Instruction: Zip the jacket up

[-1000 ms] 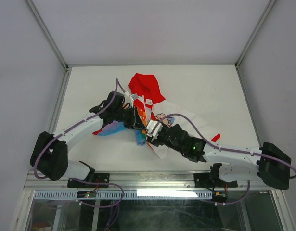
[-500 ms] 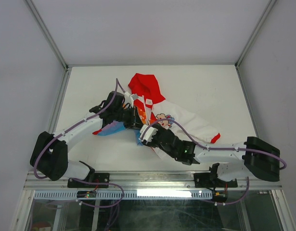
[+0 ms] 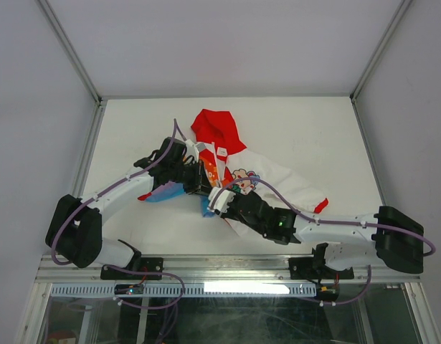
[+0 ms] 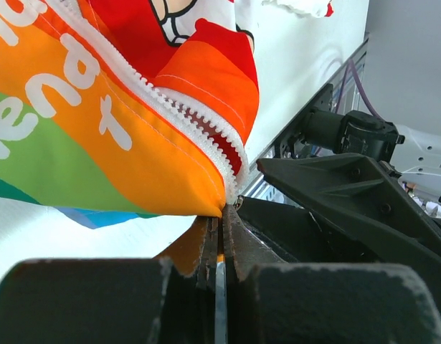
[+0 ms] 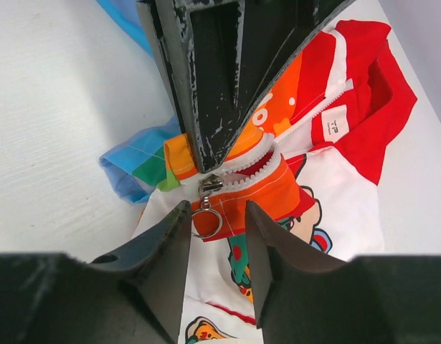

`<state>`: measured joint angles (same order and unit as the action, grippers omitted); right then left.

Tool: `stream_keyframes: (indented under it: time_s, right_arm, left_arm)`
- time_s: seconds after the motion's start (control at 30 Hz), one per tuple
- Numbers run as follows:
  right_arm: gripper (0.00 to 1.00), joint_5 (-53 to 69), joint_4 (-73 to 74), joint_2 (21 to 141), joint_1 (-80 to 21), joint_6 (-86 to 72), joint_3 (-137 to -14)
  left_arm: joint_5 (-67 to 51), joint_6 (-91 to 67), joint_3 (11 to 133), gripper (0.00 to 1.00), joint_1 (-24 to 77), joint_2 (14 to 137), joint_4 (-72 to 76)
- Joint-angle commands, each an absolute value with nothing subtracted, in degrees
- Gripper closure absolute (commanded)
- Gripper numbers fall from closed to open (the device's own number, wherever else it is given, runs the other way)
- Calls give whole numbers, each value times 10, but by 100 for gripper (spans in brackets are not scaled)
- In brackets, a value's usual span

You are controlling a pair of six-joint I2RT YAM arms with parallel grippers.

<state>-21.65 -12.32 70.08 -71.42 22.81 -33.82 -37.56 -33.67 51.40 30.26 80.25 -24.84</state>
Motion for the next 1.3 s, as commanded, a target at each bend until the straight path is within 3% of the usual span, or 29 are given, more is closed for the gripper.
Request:
stream_keyframes:
  time_s: [0.0, 0.3, 0.37, 0.53, 0.63, 0.87, 1.27]
  right_arm:
    - [63, -197, -124, 683, -716, 222, -374]
    - [77, -185, -117, 688, -704, 206, -383]
    - [74, -175, -114, 689, -703, 202, -383]
    - [53, -155, -106, 685, -703, 191, -374]
    - [47, -154, -104, 689, -703, 187, -368]
    - [47, -214, -128, 728, -703, 182, -368]
    - [59, -194, -98, 694, -701, 199, -370]
  left_arm:
    - [-374, -333, 538, 100, 296, 797, -249]
    - [-373, -324, 537, 100, 296, 791, -259]
    - [-371, -325, 537, 100, 296, 790, -259]
    - [-370, -328, 536, 100, 296, 791, -259]
    - [-370, -328, 537, 100, 296, 790, -259]
    - [-374, -327, 538, 100, 296, 791, -258]
    - [-354, -313, 537, 100, 296, 794, -274]
